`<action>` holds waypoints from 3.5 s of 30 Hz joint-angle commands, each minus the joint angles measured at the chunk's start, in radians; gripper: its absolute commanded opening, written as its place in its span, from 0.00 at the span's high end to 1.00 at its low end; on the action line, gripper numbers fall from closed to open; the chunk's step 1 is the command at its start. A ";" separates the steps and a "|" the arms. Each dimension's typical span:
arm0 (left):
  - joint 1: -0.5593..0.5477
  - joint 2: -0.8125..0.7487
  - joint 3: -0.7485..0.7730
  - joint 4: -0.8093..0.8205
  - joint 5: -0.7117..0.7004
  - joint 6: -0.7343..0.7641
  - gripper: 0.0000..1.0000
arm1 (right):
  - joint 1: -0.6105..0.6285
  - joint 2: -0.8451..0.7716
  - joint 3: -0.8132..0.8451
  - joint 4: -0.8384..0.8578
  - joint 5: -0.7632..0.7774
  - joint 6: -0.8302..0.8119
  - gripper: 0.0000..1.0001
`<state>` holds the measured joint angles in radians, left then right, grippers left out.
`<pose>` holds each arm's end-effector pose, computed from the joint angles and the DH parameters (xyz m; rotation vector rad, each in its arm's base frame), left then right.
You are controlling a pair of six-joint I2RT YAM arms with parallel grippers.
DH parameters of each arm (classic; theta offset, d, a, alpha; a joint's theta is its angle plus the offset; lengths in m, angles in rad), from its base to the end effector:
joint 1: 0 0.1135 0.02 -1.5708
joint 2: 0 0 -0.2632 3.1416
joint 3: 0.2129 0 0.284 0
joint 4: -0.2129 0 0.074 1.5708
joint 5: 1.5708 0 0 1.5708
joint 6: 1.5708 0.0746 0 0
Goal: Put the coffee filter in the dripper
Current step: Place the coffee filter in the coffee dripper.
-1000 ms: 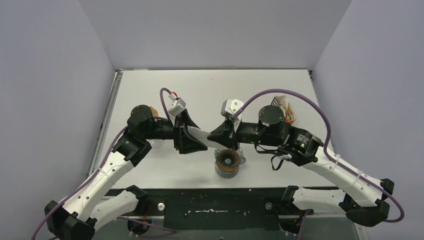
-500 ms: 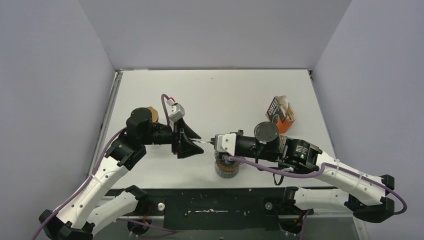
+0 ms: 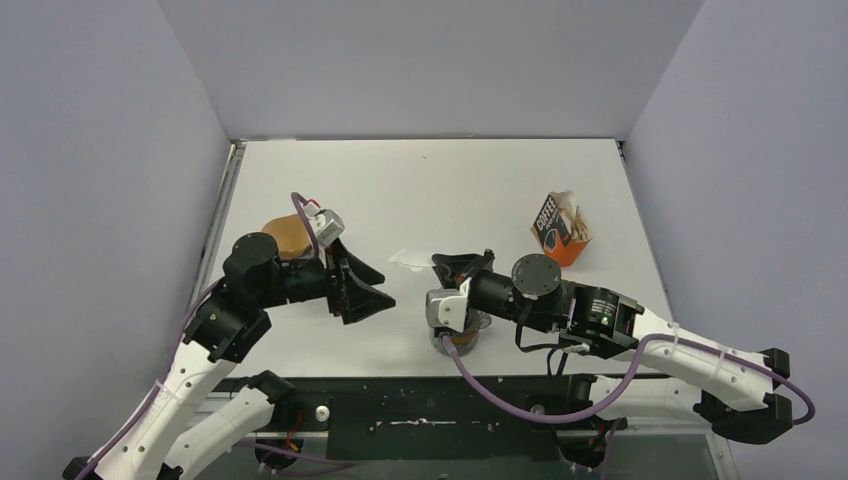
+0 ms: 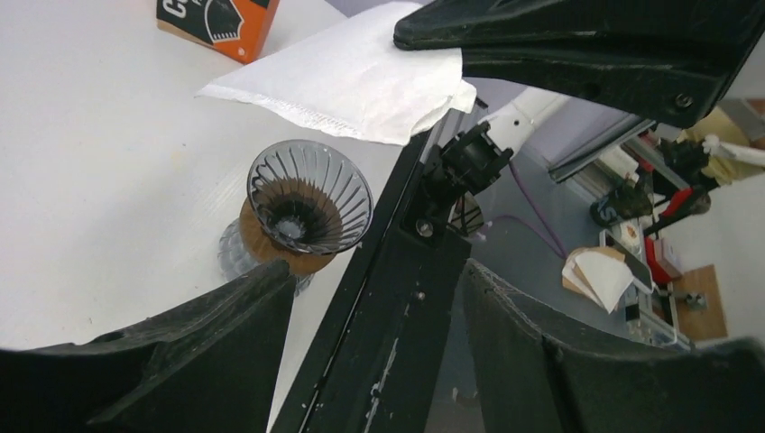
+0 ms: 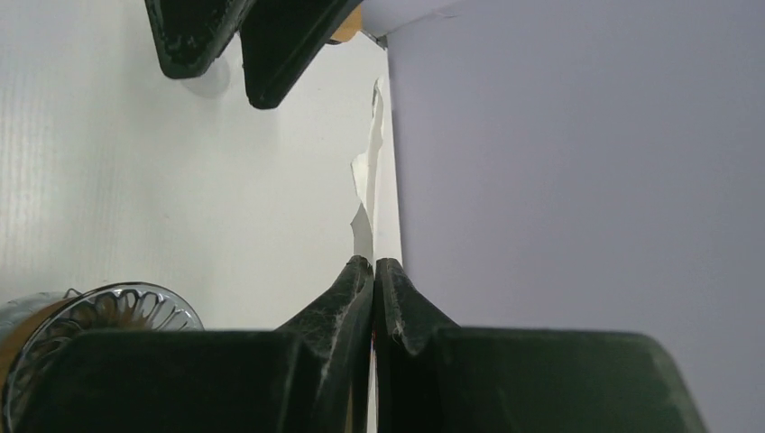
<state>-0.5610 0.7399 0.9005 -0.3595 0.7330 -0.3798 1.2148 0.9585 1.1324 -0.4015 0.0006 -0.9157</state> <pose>0.1571 -0.1577 0.3690 0.7367 1.7669 -1.3025 0.0964 0.2592 0.4025 -1.5776 0.8738 0.2130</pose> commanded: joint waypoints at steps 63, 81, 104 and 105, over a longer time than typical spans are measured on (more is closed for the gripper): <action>0.053 0.191 -0.009 0.715 0.034 -1.183 0.51 | 0.146 -0.109 0.054 0.048 -0.126 -0.576 1.00; 0.053 0.185 -0.088 0.859 0.112 -1.352 0.98 | 0.146 -0.044 0.038 0.059 -0.096 -0.608 1.00; 0.118 0.245 -0.175 1.306 -0.037 -1.459 1.00 | 0.146 -0.176 -0.004 0.177 -0.012 0.050 0.53; 0.124 0.252 -0.174 1.326 -0.043 -1.445 1.00 | 0.146 -0.178 0.003 0.181 -0.009 0.118 0.52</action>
<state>-0.4603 0.9771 0.7116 0.7815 0.7406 -1.8549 1.3510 0.8001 1.1202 -0.3046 -0.0498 -1.0962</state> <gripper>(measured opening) 0.007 0.457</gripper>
